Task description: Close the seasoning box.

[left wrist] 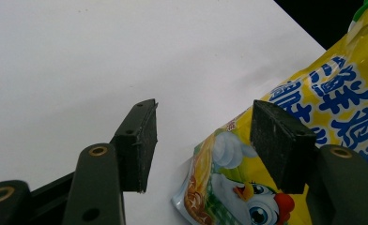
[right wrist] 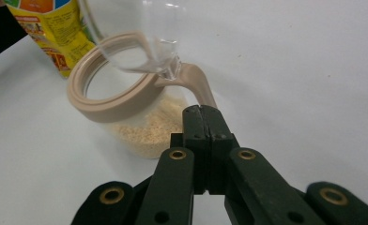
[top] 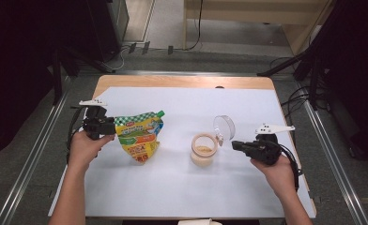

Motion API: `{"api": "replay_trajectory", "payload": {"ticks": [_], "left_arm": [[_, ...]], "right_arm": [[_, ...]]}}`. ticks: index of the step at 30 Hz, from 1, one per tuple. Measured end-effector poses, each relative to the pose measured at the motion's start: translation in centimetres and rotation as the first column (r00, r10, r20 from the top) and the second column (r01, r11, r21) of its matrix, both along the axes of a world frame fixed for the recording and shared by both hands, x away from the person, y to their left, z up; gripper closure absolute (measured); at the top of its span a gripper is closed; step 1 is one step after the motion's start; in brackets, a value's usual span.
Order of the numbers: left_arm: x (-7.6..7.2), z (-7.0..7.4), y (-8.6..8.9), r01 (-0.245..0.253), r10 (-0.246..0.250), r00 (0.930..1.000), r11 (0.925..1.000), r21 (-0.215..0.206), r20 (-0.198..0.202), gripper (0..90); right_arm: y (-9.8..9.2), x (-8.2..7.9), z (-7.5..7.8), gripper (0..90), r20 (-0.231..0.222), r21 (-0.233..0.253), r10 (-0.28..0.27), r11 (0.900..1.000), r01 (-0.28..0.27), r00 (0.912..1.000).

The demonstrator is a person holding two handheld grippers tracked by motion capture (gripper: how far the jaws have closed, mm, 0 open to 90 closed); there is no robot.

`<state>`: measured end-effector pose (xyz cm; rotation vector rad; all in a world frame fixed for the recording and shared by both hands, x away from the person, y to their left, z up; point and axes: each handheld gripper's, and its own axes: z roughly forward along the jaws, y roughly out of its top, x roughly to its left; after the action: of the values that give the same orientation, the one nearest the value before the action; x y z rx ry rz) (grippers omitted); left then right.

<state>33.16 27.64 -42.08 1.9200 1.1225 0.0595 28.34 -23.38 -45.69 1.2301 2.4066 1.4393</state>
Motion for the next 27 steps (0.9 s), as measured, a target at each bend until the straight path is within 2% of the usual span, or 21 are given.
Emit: {"api": "replay_trajectory", "payload": {"ticks": [3, 8, 15, 19, 21, 27], "left_arm": [[0.0, -0.1, -0.2, 0.001, -0.001, 1.0, 1.0, 0.001, 0.003, 42.5], [0.1, -0.1, -0.4, 0.008, -0.008, 1.0, 0.9999, 0.008, 0.0, 42.5], [0.2, -0.2, -0.4, 0.004, -0.004, 1.0, 1.0, 0.009, 0.001, 41.4], [0.2, -0.2, -0.4, 0.013, -0.013, 0.9999, 0.9999, 0.0, -0.004, 41.3], [0.2, -0.2, -0.4, 0.021, -0.021, 0.9997, 0.9995, -0.022, -0.013, 41.0], [0.0, 0.1, -0.4, 0.023, -0.023, 0.9997, 0.999, -0.038, 0.007, 40.7]], "right_arm": [[-0.1, 0.4, -0.2, 90.0, -0.002, -0.003, -0.011, 1.0, 0.011, 0.9999], [0.1, 0.9, -0.4, 90.0, -0.003, 0.021, -0.032, 0.999, 0.032, 0.9995], [0.4, 1.2, 0.1, 90.0, 0.045, 0.024, -0.049, 0.999, 0.048, 0.9978], [0.6, 1.5, 0.3, 90.0, 0.054, 0.036, -0.041, 0.999, 0.039, 0.9977], [0.8, 1.7, 0.3, 90.0, 0.061, 0.031, -0.039, 0.999, 0.037, 0.9974], [1.6, 1.8, 0.7, 90.0, 0.074, 0.026, -0.009, 1.0, 0.007, 0.9972]]}}
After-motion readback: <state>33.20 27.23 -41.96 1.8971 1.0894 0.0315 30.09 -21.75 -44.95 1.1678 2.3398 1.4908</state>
